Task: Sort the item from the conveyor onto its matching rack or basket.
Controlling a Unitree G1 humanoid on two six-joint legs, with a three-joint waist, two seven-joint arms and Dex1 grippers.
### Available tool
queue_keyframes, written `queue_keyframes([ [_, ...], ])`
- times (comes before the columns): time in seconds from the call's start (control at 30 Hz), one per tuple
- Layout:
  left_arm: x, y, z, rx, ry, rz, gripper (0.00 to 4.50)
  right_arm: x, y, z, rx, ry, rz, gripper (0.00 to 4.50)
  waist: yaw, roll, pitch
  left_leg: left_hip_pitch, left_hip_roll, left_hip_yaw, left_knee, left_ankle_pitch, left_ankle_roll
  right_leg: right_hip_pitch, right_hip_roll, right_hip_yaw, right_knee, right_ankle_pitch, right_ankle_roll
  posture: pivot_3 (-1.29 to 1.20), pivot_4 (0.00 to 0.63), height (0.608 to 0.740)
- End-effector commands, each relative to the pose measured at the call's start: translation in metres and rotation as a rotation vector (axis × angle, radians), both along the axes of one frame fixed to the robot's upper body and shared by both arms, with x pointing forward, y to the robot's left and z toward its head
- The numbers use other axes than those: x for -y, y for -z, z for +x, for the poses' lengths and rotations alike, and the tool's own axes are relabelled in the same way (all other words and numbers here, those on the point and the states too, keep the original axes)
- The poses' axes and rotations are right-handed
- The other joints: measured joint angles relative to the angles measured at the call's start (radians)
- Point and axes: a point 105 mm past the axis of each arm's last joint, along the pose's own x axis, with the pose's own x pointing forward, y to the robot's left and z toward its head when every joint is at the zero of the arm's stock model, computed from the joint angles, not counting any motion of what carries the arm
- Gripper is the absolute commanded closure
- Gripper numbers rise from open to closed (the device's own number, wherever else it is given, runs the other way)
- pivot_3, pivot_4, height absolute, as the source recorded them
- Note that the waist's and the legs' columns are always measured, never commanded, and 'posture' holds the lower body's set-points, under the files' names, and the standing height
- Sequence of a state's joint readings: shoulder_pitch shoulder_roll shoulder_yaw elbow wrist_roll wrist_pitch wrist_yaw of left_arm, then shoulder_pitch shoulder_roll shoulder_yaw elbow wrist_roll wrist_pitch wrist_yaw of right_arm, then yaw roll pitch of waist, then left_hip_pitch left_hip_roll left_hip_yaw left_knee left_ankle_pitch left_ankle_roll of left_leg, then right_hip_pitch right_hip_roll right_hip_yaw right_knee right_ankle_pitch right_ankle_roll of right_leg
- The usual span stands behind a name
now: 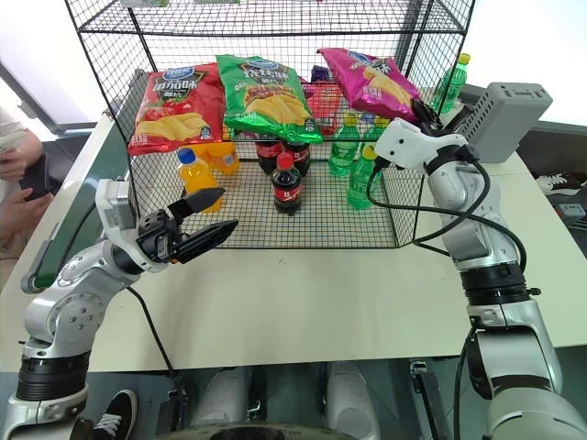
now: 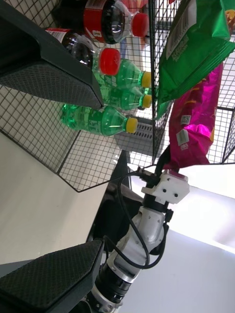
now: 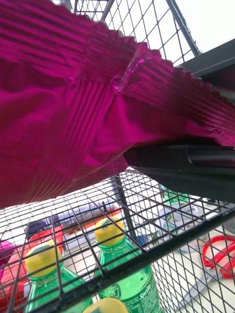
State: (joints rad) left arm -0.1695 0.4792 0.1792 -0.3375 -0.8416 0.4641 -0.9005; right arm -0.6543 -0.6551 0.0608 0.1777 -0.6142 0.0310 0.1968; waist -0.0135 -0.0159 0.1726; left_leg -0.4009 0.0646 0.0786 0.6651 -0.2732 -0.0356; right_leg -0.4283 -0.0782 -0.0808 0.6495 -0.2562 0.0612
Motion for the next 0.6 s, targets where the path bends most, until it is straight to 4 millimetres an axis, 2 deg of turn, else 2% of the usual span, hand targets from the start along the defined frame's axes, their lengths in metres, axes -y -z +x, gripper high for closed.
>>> queue_keyframes([
  [0.03, 0.004, -0.009, -0.007, 0.057, 0.008, 0.001, 0.0, 0.005, -0.019, 0.0, 0.061, 0.009, -0.002, 4.36, 0.0, 0.0, 0.0, 0.0, 0.0, 0.0, 0.0, 0.0, 0.0, 0.0, 0.0, 0.0, 0.0, 0.0, 0.0, 0.0, 0.15, 0.737],
  [0.13, 0.004, -0.007, -0.008, 0.05, 0.009, 0.003, 0.0, -0.001, -0.018, 0.0, 0.032, -0.042, 0.078, 4.36, 0.001, 0.0, 0.0, 0.0, 0.0, 0.0, 0.0, 0.0, 0.0, 0.0, 0.0, 0.0, 0.0, 0.0, 0.0, 0.0, 0.15, 0.737],
  [0.17, 0.004, -0.007, -0.008, 0.048, 0.008, 0.003, 0.0, -0.001, -0.019, 0.0, 0.033, -0.045, 0.077, 3.32, 0.0, 0.0, 0.0, 0.0, 0.0, 0.0, 0.0, 0.0, 0.0, 0.0, 0.0, 0.0, 0.0, 0.0, 0.0, 0.0, 0.15, 0.737],
  [0.23, 0.004, -0.007, -0.008, 0.046, 0.006, 0.001, 0.0, -0.001, -0.019, -0.001, 0.032, -0.045, 0.063, 2.53, 0.0, 0.0, 0.0, 0.0, 0.0, 0.0, 0.0, 0.0, 0.0, 0.0, 0.0, 0.0, 0.0, 0.0, 0.0, 0.0, 0.15, 0.737],
  [0.4, 0.004, -0.005, -0.009, 0.038, 0.002, 0.002, 0.0, -0.002, -0.024, -0.004, 0.032, -0.068, 0.051, 0.06, 0.0, 0.0, 0.0, 0.0, 0.0, 0.0, 0.0, 0.0, 0.0, 0.0, 0.0, 0.0, 0.0, 0.0, 0.0, 0.0, 0.15, 0.737],
  [0.53, 0.003, -0.003, -0.008, 0.034, -0.006, 0.009, 0.0, -0.004, -0.025, -0.008, -0.043, -0.146, 0.168, 0.06, -0.001, 0.0, 0.0, 0.001, 0.0, 0.0, 0.0, 0.0, 0.0, 0.0, 0.0, 0.0, 0.0, 0.0, 0.0, 0.0, 0.15, 0.737],
  [0.6, 0.003, -0.002, -0.008, 0.032, -0.007, 0.014, 0.0, -0.011, -0.019, -0.012, -0.158, -0.258, 0.286, 0.06, 0.0, 0.0, 0.0, 0.001, 0.0, 0.0, 0.0, 0.0, 0.0, 0.0, 0.0, 0.0, 0.0, 0.0, 0.0, 0.0, 0.15, 0.737],
])
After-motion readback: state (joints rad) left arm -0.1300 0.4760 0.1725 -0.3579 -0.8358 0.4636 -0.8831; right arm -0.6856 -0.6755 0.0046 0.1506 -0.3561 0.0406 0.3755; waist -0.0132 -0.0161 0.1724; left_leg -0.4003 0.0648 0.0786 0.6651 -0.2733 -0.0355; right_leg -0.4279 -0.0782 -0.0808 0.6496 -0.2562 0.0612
